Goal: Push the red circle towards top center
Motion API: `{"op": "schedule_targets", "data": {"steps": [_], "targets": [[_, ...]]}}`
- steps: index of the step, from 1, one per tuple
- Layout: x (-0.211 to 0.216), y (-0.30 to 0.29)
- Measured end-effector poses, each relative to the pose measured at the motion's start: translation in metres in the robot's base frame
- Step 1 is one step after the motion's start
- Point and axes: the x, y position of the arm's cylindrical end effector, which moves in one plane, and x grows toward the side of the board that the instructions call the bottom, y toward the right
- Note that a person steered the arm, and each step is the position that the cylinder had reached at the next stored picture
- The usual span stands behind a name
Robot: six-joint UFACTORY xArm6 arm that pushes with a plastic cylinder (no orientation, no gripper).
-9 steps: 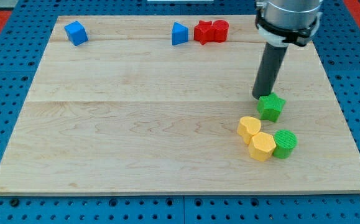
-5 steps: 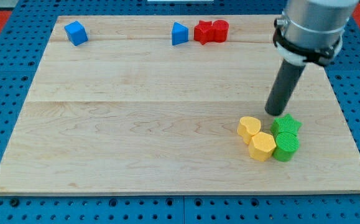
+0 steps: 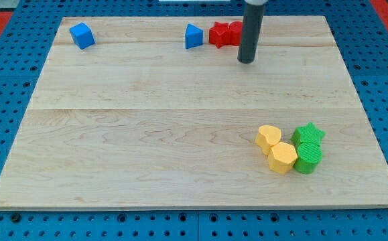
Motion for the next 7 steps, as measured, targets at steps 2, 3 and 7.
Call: {"op": "schedule_targets", "data": {"steps": [2,3,7], "targets": [[-0.087,0.006],[-0.095,0.019],[-0.093,-0.146]]}}
